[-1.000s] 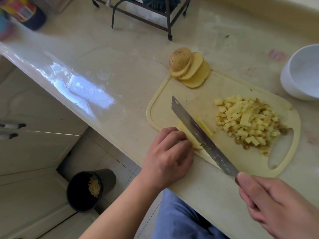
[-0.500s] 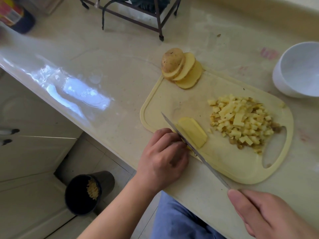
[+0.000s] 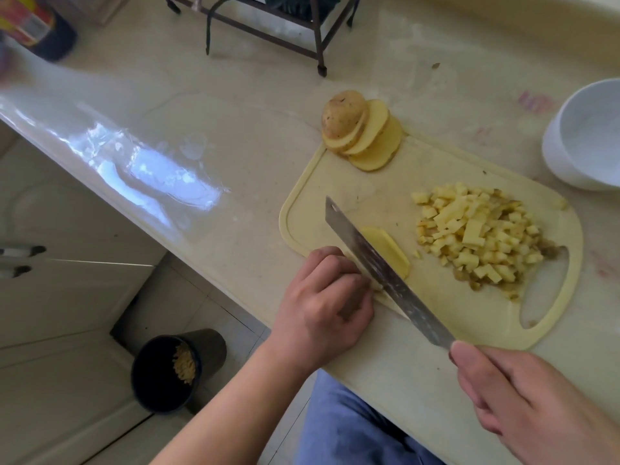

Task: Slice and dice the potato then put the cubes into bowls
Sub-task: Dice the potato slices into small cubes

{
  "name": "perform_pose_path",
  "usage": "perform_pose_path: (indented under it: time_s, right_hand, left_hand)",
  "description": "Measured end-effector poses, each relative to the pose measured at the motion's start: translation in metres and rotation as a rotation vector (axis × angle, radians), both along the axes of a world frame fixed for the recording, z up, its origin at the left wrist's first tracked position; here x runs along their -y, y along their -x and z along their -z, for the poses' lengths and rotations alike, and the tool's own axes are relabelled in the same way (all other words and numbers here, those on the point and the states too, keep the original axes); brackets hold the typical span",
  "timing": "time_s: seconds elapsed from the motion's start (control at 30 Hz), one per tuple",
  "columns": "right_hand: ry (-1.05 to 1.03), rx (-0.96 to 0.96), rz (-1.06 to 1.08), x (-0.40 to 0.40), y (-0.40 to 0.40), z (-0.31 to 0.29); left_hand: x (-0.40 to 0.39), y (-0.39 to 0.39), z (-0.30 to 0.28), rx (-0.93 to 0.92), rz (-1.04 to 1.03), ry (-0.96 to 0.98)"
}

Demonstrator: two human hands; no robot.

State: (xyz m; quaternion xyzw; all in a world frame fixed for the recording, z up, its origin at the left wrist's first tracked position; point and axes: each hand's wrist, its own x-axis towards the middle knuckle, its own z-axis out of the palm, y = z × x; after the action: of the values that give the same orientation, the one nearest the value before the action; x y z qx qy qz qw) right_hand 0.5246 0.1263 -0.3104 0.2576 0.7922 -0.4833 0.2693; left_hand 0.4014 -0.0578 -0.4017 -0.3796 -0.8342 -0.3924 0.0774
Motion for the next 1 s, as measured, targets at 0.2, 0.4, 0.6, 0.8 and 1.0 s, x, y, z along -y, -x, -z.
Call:
perform_pose_path:
  time_s: [0.2, 0.4, 0.6, 0.8, 1.0]
  right_hand:
    - [0.095, 0.030, 0.017, 0.001, 0.002, -0.003]
    - [0.088, 0.059, 0.001, 0.002, -0.002, -0.008]
    - [0.071, 0.062, -0.028, 0.003, -0.004, -0.007]
    - [0.024, 0.063, -0.065, 0.003, -0.008, -0.009]
    - [0.001, 0.031, -0.063, 0.007, -0.004, -0.002]
  left_hand:
    - [0.004, -0.004, -0.002, -0.046, 0.021, -0.038]
    - [0.005, -0.006, -0.001, -0.028, 0.029, -0.064]
    - [0.005, -0.006, -0.001, 0.000, 0.040, -0.080]
    - [0.005, -0.006, 0.001, 0.023, 0.038, -0.091]
    - [0.005, -0.006, -0.001, 0.029, 0.036, -0.085]
